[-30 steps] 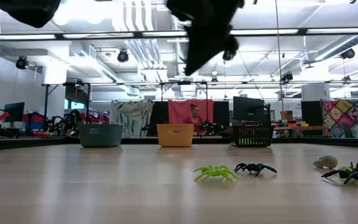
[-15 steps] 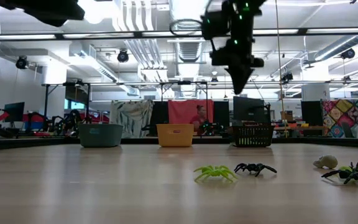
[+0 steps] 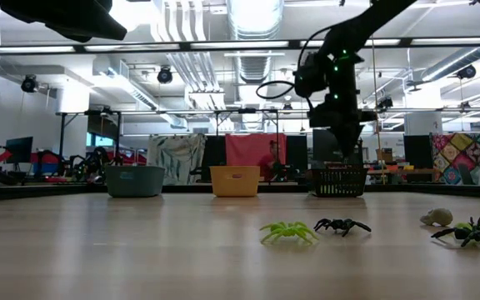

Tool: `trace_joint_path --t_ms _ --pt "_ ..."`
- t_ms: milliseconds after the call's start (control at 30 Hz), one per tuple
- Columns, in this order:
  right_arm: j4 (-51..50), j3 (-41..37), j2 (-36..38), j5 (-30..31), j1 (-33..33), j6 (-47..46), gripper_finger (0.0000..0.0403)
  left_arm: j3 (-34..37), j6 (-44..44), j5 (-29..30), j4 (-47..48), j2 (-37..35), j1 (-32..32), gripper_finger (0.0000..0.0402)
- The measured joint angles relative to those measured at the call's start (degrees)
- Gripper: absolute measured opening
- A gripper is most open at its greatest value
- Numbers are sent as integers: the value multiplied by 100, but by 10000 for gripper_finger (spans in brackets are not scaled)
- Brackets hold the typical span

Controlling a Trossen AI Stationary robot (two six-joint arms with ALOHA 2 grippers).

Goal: Sort Halloween decoration
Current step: Put the green spider toy into the black bin, then put the black spider toy into the orange bin

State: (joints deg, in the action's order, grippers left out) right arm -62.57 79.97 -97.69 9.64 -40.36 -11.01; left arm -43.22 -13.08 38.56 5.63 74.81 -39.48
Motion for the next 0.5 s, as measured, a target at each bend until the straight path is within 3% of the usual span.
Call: trace_joint_path --t_ms 500 --pt "322 -218 71 -68 27 -56 88 0 -158 210 -18 4 2 0"
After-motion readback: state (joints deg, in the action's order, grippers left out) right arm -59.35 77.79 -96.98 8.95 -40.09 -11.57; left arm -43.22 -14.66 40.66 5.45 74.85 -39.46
